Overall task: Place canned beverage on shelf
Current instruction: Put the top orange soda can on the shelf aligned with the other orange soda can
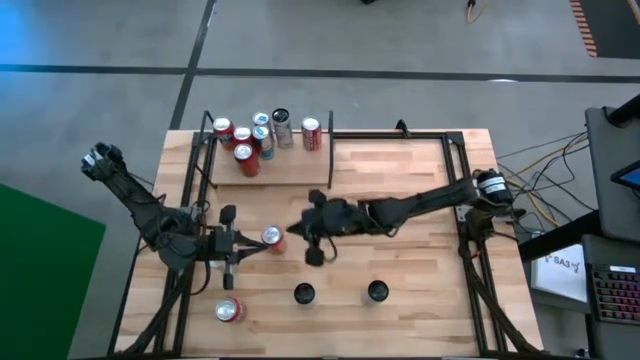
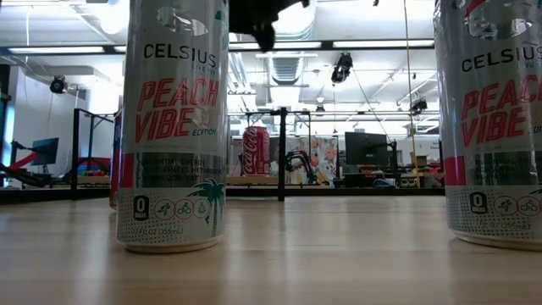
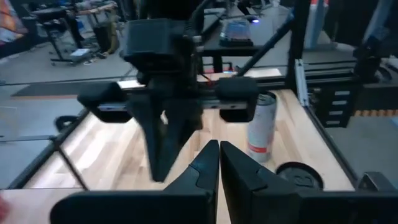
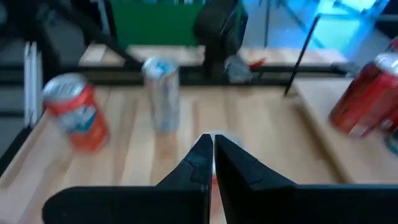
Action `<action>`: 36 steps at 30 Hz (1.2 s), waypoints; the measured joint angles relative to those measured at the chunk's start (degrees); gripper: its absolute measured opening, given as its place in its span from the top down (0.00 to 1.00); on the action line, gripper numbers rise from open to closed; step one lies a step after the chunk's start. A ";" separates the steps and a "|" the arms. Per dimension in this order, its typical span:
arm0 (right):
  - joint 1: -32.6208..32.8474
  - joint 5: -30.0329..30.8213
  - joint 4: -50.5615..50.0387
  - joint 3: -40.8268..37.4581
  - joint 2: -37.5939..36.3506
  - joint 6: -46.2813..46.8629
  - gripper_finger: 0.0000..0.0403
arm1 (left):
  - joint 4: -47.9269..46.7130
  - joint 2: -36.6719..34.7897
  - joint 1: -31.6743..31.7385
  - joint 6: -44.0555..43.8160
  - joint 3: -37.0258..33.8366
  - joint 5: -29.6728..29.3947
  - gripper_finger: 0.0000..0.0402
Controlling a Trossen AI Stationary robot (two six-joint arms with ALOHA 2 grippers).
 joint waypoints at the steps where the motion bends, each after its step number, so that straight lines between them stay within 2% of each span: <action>1: -0.81 -0.44 2.10 0.00 0.52 -0.04 0.98 | -0.43 -0.61 -0.08 0.01 0.01 -0.92 1.00; 4: -2.39 -1.18 6.22 0.02 2.65 -1.49 0.98 | -3.20 -2.91 -0.18 0.00 0.00 -3.54 1.00; 9: -2.96 -1.45 9.53 -0.07 5.77 -4.18 0.98 | -12.28 -5.87 -0.20 -3.08 -0.04 -3.90 1.00; 15: -3.11 -1.31 7.79 -0.04 5.03 -4.14 0.98 | -18.94 -6.51 -0.15 -12.91 -3.73 -6.43 0.99; 19: -3.11 -1.32 4.51 -0.04 2.99 -4.24 0.98 | -19.33 -6.51 -0.10 -17.97 -7.13 -6.34 0.92; 24: -3.11 -1.35 0.14 0.04 0.98 -4.16 0.98 | -18.72 -5.88 0.01 -23.80 -10.67 -6.12 0.72; 28: -3.11 -1.32 -1.21 0.02 0.04 -4.74 0.98 | -14.54 -4.28 0.11 -25.05 -12.01 -5.40 0.46; 33: -3.34 -1.34 -1.56 0.02 -0.56 -5.28 0.98 | -14.25 -0.51 0.40 -24.19 -11.04 -5.03 0.12; 34: -3.38 -1.34 -1.56 0.02 -0.61 -5.35 0.98 | -14.14 0.25 0.61 -23.25 -10.68 -5.05 0.07; 36: -3.48 -1.31 -1.58 0.02 -0.85 -5.66 0.98 | -14.17 1.78 1.22 -22.28 -10.10 -5.15 0.02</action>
